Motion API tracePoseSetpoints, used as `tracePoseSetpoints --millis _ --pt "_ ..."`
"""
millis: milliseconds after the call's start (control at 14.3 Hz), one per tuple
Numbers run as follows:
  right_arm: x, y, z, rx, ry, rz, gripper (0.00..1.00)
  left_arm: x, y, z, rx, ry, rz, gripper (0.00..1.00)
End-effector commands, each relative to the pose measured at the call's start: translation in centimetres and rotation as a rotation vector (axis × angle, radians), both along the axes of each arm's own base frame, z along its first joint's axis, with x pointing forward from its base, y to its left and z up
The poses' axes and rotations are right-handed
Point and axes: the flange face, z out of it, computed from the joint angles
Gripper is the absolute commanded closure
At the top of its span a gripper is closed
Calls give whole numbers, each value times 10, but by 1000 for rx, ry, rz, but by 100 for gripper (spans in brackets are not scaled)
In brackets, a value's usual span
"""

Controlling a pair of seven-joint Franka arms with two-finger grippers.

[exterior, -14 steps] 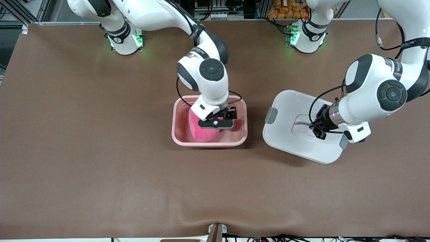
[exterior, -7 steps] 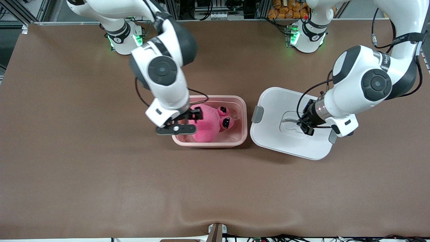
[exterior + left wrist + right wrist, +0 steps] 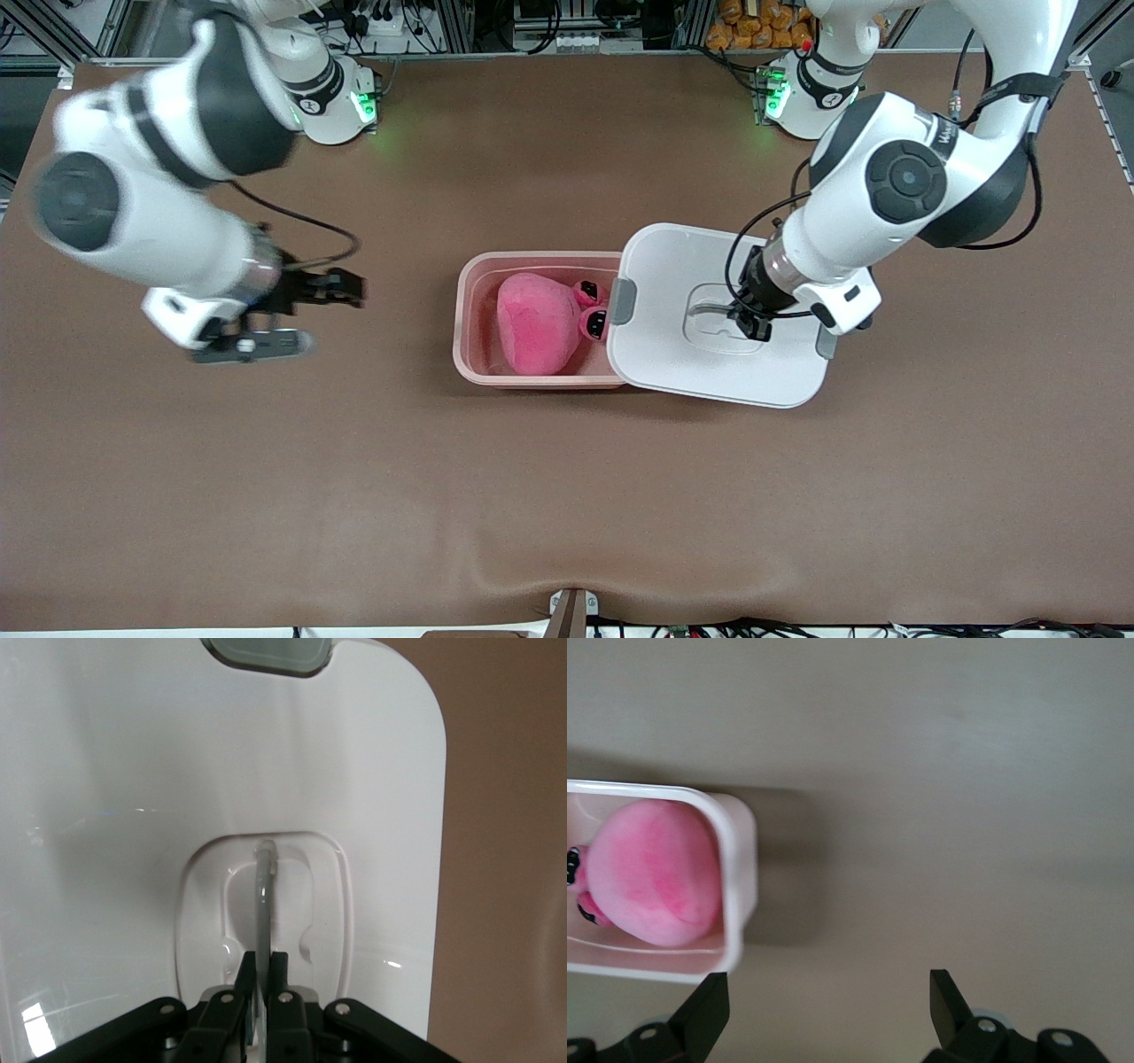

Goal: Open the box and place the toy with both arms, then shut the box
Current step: 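Withdraw the right gripper while the left gripper brings the lid over the tray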

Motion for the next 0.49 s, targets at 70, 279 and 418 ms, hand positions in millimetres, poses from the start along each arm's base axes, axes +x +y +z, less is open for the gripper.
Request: tracePoseSetpoints --millis 70,279,418 --pt "-27 -44 39 14 -10 -25 0 -20 -52 11 15 -84 47 100" --pt "-41 -99 51 25 -27 -48 0 -34 -90 -1 30 -136 60 100" --pt "-52 -137 57 32 -40 -58 0 -43 -113 -10 55 -174 55 100"
